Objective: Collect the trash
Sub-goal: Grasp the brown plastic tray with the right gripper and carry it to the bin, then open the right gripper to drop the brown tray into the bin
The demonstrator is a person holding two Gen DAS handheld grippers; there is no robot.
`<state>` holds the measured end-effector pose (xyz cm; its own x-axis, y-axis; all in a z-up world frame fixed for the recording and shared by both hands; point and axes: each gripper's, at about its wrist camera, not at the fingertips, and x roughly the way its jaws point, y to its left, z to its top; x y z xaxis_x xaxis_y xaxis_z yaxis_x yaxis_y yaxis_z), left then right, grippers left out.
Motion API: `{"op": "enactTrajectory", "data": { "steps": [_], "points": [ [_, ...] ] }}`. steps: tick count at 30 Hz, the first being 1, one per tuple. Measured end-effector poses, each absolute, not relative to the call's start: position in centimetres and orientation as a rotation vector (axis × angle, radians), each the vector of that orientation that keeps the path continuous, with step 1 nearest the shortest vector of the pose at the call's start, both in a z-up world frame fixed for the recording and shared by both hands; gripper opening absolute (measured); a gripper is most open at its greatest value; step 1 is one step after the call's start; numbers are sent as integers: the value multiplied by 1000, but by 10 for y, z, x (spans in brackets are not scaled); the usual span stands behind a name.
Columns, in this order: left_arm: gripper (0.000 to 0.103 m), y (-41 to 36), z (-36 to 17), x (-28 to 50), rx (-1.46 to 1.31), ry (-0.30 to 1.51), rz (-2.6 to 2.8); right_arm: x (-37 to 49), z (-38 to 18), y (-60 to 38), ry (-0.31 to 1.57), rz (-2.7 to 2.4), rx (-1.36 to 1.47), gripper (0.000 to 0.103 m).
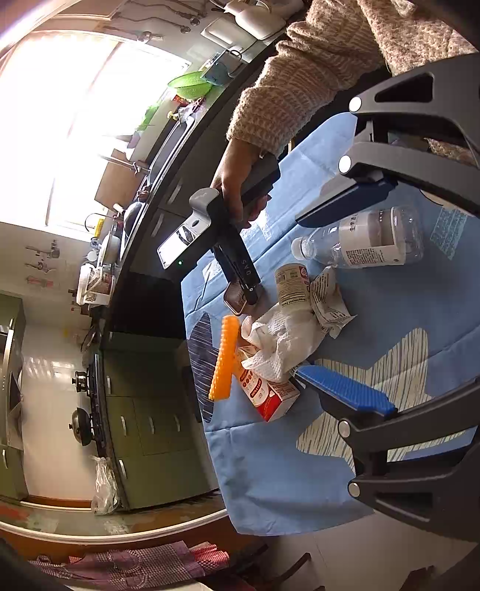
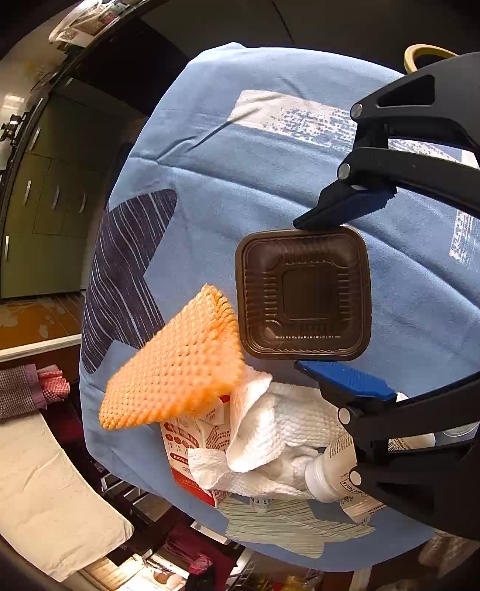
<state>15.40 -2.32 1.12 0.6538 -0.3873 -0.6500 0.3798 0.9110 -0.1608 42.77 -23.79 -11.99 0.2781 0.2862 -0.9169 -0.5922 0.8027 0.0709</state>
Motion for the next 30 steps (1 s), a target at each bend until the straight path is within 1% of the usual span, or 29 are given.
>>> {"op": "enactTrajectory", "data": {
  "steps": [4, 8, 12, 15, 17, 20, 26, 28, 30],
  "points": [
    [73, -24, 10, 152, -7, 743, -435, 415, -103, -256, 1116, 593, -257, 68],
    [73, -29, 10, 150, 3, 744, -444, 394, -75, -300, 1065, 564, -192, 68],
    [73, -38, 11, 147, 15, 741, -466, 368, -51, -365, 1027, 477, -122, 68],
    [73, -48, 11, 145, 25, 742, -487, 346, -47, -439, 1028, 361, -60, 69],
    [73, -56, 11, 144, 32, 742, -498, 337, -54, -486, 1050, 274, -19, 69],
    [73, -68, 11, 142, 47, 747, -513, 334, -78, -538, 1095, 150, 11, 69],
    [75, -89, 10, 138, 89, 766, -527, 344, -136, -601, 1196, -28, 57, 70],
    [76, -93, 8, 137, 104, 777, -528, 345, -147, -618, 1208, -91, 71, 73],
    [77, -96, 6, 138, 113, 790, -529, 341, -151, -631, 1201, -98, 110, 74]
  ]
}}
